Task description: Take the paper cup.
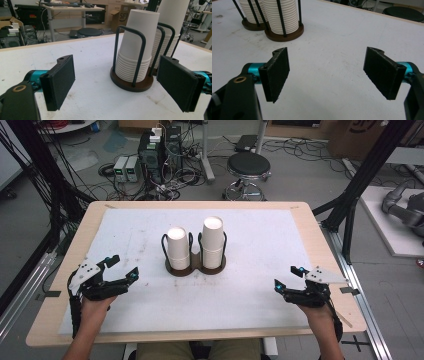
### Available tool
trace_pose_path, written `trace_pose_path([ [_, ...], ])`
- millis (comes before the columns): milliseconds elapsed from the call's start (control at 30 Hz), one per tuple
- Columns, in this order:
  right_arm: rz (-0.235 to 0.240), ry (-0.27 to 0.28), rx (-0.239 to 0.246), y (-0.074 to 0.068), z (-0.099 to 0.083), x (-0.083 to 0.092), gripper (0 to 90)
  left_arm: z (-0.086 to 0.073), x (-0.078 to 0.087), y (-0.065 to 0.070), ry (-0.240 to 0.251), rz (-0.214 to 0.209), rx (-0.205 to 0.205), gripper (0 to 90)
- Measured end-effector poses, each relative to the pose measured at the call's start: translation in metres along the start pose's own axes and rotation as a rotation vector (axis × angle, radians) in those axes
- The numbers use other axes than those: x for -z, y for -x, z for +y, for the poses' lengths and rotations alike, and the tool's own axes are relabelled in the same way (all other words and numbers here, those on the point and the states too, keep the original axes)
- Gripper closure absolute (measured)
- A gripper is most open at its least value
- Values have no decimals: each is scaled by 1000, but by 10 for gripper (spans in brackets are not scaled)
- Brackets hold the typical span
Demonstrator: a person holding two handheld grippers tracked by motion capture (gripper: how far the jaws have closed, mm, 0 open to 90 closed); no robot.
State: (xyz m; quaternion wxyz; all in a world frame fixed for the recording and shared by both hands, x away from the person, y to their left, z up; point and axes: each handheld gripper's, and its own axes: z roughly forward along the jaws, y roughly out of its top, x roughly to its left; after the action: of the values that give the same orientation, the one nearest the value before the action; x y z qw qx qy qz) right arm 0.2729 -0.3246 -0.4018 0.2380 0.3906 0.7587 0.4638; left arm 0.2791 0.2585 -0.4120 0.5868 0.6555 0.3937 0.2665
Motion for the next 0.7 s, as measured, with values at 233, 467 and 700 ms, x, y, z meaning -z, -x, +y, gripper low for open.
trace_pose_path([
  [233, 6, 8, -5, 0, 2, -1, 217, 4, -5, 4, -1, -27, 5, 156],
  [467, 15, 1, -11, -1, 0, -1, 217, 17, -11, 12, 7, -83, 3, 156],
  [700, 10, 23, -28, 0, 6, 1, 218, 48, -33, 22, 15, -183, 22, 178],
])
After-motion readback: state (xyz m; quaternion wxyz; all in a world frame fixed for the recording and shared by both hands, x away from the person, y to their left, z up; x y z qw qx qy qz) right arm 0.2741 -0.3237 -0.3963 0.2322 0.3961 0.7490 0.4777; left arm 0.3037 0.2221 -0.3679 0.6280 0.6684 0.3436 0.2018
